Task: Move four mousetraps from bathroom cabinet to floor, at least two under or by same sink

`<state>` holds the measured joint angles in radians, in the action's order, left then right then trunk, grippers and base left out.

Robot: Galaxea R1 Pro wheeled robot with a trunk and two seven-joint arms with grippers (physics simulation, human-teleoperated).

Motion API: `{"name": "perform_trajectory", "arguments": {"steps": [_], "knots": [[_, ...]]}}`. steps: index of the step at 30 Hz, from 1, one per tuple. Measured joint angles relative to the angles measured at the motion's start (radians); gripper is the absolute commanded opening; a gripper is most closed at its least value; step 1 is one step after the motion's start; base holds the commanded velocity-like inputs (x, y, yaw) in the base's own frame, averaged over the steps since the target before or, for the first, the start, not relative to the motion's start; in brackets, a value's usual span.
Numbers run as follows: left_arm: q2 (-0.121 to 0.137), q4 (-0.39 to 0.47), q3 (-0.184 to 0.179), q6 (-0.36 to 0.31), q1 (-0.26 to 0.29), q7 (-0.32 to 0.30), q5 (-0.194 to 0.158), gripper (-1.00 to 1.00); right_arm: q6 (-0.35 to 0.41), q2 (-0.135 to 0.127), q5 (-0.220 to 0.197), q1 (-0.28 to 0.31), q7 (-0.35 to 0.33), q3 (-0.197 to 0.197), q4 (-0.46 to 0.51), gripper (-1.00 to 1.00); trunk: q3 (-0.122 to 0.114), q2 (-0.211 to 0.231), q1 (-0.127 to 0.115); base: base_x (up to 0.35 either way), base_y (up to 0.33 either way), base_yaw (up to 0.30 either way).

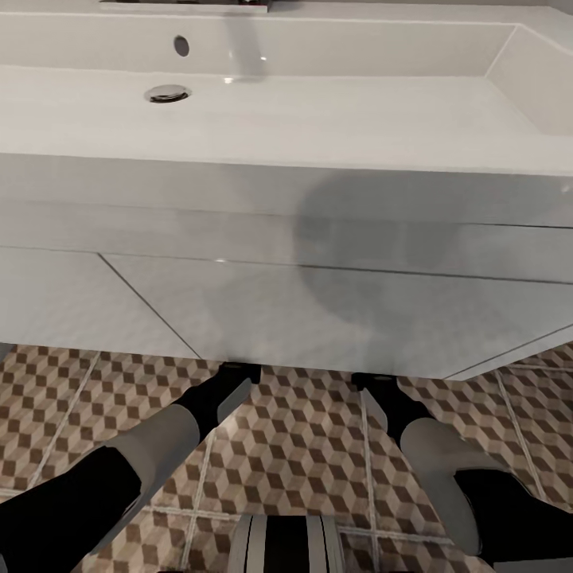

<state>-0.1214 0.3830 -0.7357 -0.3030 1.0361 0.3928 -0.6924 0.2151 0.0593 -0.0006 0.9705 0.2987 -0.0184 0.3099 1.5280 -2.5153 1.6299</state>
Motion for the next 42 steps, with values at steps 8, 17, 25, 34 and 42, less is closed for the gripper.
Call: {"name": "perform_trajectory", "arguments": {"steps": [8,17,25,34,42], "knots": [[-0.001,0.011,-0.003,0.0,0.0,0.0,0.001,-1.0,0.002,0.003,0.003,-0.007,0.002,-0.006,0.026,-1.0,0.007,0.0,0.0,0.0,0.0,0.0],[-0.001,0.007,-0.001,-0.002,0.002,-0.001,0.002,-1.0,0.001,0.001,0.008,-0.03,0.002,-0.01,0.097,-1.0,0.021,0.0,0.0,0.0,0.0,0.0],[-0.002,0.008,-0.001,-0.001,0.002,-0.001,0.002,-1.0,-0.006,0.003,0.005,-0.024,0.001,-0.005,0.105,-1.0,0.033,0.0,0.0,0.0,0.0,0.0],[-0.003,0.008,-0.001,-0.002,0.002,-0.001,0.002,-1.0,-0.006,0.001,0.006,-0.014,0.002,-0.006,0.105,-1.0,0.048,0.0,0.0,0.0,0.0,0.0],[-0.003,0.007,-0.001,-0.002,0.002,-0.002,0.002,-1.0,-0.006,0.0,0.006,-0.004,0.001,-0.006,0.105,-1.0,0.061,0.0,0.0,0.0,0.0,0.0]]}}
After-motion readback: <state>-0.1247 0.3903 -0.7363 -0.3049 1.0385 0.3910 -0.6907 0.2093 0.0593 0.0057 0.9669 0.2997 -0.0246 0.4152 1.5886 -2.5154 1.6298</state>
